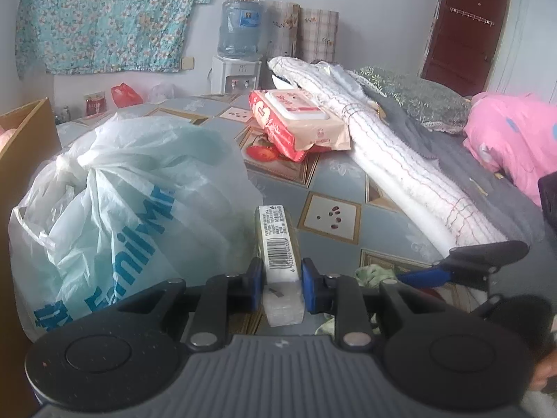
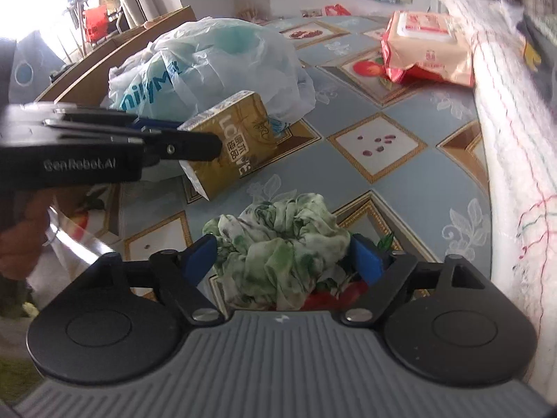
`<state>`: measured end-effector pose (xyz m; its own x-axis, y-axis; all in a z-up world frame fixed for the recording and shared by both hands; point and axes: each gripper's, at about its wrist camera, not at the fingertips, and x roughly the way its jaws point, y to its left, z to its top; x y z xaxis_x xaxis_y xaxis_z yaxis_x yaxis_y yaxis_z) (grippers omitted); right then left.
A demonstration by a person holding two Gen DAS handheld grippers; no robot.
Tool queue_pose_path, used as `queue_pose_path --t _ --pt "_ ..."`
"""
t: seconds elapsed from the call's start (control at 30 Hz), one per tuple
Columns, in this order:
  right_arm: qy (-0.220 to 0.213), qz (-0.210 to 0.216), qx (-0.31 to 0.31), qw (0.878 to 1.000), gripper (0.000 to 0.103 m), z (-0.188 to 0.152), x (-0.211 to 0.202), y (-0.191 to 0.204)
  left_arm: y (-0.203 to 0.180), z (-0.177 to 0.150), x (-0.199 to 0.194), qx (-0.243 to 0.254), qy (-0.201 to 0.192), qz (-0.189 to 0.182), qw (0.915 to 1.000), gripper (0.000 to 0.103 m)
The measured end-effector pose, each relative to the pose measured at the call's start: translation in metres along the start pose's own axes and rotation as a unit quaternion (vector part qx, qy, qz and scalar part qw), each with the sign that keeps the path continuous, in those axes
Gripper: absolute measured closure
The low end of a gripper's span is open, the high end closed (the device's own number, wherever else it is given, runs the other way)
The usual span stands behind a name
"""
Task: Organize soft objects
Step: 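Grasp the gold-and-white snack box with the left gripper while the right gripper grasps the green floral scrunchie, then carry the snack box and scrunchie with both grippers over the box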
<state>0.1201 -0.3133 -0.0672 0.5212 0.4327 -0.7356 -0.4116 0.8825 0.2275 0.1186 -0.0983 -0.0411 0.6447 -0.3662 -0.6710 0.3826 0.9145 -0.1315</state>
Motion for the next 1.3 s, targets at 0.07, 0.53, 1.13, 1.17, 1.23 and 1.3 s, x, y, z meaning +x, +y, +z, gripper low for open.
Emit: queue_pose_path --t 0.07,0.53,1.13,1.17,1.23,1.3 --pt "-0.004 -0.007 0.000 1.000 0.050 0.000 0.000 -0.001 -0.001 0.002 0.000 -0.001 -0.004 0.000 1.0000 0.079" --pt "-0.052 0.042 0.172 0.983 0.084 0.010 -0.019 -0.054 -0.004 0.028 -0.013 -0.008 -0.055 -0.014 0.9984 0.079" --pt "-0.152 0.034 0.098 0.983 0.085 0.093 -0.077 -0.007 0.020 0.057 -0.085 -0.043 -0.167 0.001 0.9850 0.079" --pt "-0.157 0.037 0.093 0.983 0.085 0.102 -0.079 -0.002 0.024 0.059 -0.091 -0.048 -0.175 0.005 0.9833 0.079" --pt "-0.163 0.049 0.084 0.982 0.085 0.117 -0.081 0.009 0.034 0.061 -0.104 -0.060 -0.192 0.015 0.9794 0.079" --pt "-0.166 0.065 0.074 0.981 0.085 0.132 -0.081 0.022 0.043 0.062 -0.118 -0.070 -0.208 0.025 0.9754 0.079"
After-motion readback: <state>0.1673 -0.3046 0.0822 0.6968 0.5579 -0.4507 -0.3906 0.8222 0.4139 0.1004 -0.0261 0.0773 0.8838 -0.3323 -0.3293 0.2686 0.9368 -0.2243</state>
